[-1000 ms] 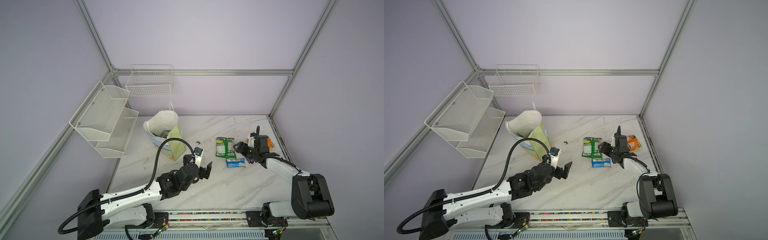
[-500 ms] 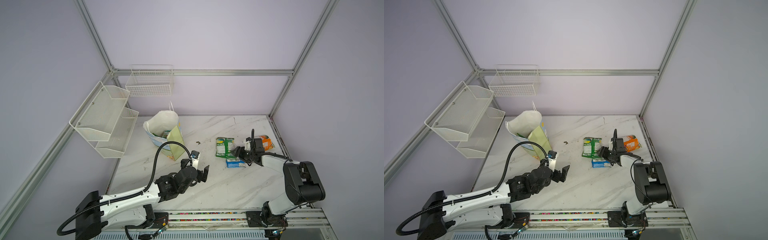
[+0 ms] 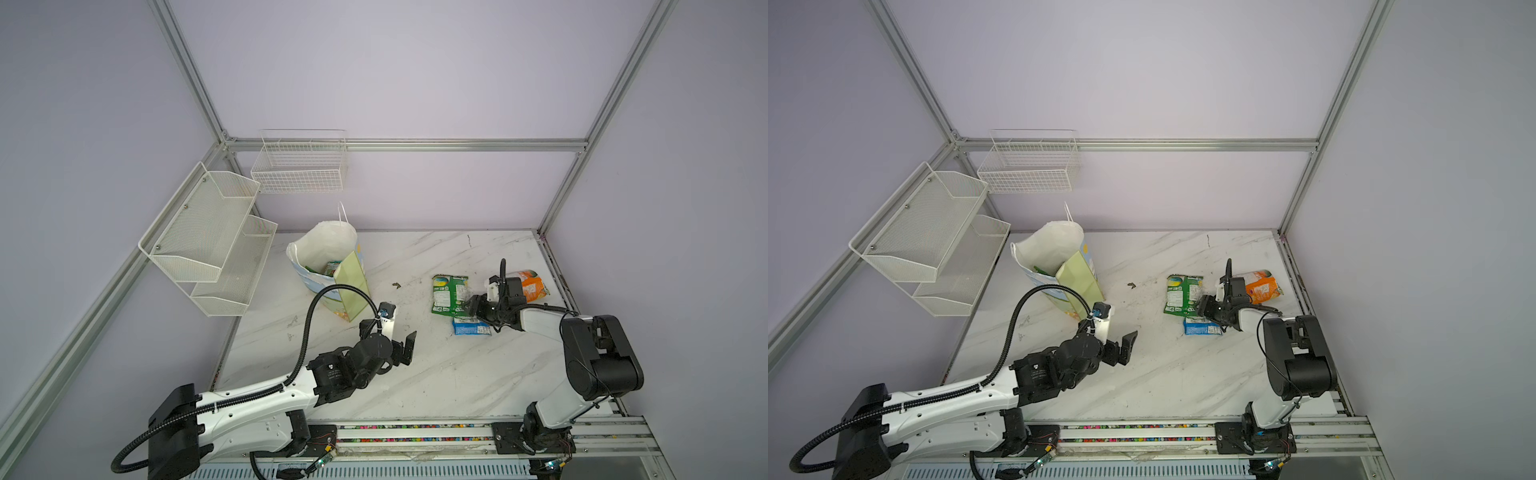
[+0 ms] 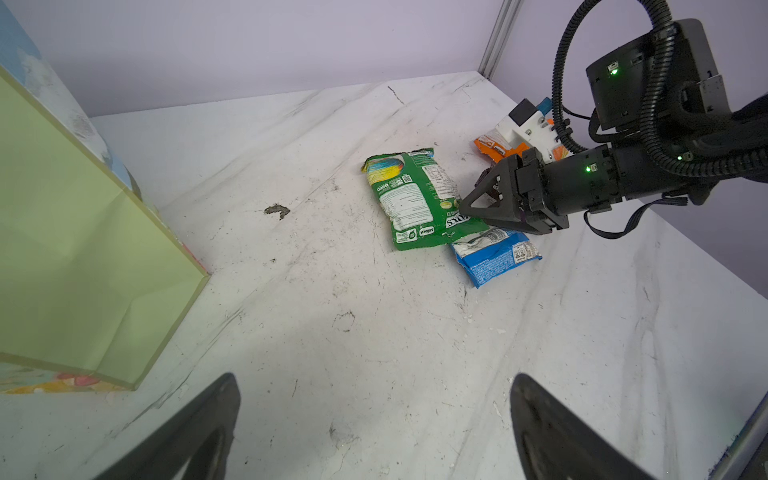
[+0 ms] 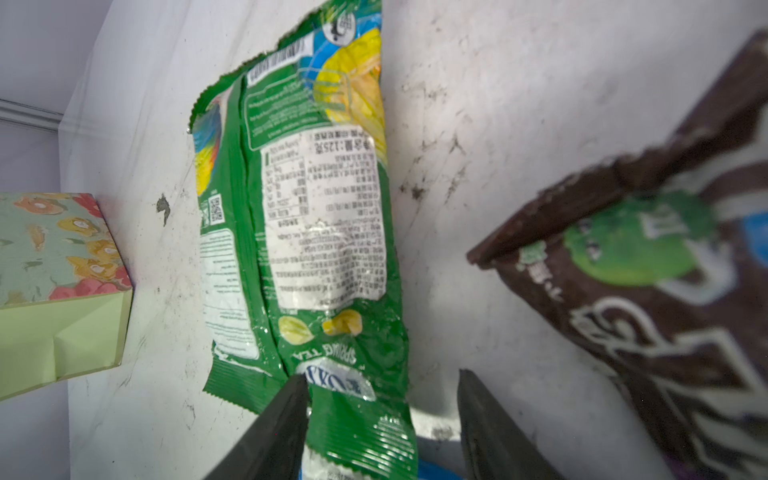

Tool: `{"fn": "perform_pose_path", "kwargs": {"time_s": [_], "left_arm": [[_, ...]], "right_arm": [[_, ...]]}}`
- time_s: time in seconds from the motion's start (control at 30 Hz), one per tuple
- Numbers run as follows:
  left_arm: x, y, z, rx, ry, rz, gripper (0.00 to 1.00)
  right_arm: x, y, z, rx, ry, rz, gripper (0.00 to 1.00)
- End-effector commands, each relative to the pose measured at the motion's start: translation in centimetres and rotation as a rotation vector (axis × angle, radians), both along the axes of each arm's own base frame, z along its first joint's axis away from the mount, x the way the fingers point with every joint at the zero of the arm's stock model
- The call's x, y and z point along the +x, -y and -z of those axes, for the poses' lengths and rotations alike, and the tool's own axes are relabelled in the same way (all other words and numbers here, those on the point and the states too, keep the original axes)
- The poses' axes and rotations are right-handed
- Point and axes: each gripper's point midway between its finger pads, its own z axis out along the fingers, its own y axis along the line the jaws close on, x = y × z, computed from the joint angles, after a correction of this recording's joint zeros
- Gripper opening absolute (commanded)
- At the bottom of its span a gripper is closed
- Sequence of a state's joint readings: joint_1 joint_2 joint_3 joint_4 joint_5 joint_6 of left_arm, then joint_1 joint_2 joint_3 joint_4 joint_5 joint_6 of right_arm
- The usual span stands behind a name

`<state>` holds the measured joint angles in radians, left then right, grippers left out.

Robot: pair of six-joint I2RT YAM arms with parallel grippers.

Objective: Place the snacks into the paper bag
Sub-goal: 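Lower the right gripper onto the green Fox's chips bag's edge and close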

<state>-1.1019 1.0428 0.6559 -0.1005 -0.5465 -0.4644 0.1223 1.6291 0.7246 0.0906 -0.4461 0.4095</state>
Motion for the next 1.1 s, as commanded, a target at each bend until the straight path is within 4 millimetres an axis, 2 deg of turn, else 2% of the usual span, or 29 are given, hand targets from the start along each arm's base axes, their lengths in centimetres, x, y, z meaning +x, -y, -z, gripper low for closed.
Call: {"fn": "perform_pose_path", "kwargs": {"time_s": [0.0, 0.3, 0.47, 0.63, 0.73, 0.8, 0.93, 1.07], "left_arm": [[-0.3, -1.0, 1.2, 0.001, -0.012, -0.023, 1.00], [-0.5, -1.4, 1.9, -0.001, -0.027, -0.033, 1.00], [-0.6, -1.6, 2.4, -0.002, -0.037, -0.039, 1.00], [-0.6, -1.7, 2.6, 0.002, -0.041, -0.044, 1.00], [-0.6, -1.8, 2.7, 0.003, -0.041, -0.046, 1.00], [-0.6, -1.9, 2.7, 0.001, -0.042, -0.049, 1.00], [-0.7, -2.0, 2.7, 0.003, -0.048, -0.050, 1.00], [-0.8, -2.5, 3.0, -0.005, -0.045, -0.062, 1.00]], "right_arm": [[0.0, -0.5, 0.0, 0.032, 0.012, -0.024, 0.56], [-0.6, -1.6, 0.0, 0.101, 0.016, -0.053, 0.50], [-0.7, -1.6, 0.1, 0.106, 0.015, -0.056, 0.40], [-0.7, -1.5, -0.1, 0.101, 0.022, -0.054, 0.22], [-0.6, -1.5, -0.5, 0.101, 0.032, -0.053, 0.06], [-0.6, -1.5, -0.8, 0.101, 0.038, -0.056, 0.00], [-0.4, -1.5, -1.5, 0.101, 0.051, -0.054, 0.00], [-0.2, -1.4, -3.0, 0.085, 0.074, -0.055, 0.00]]}}
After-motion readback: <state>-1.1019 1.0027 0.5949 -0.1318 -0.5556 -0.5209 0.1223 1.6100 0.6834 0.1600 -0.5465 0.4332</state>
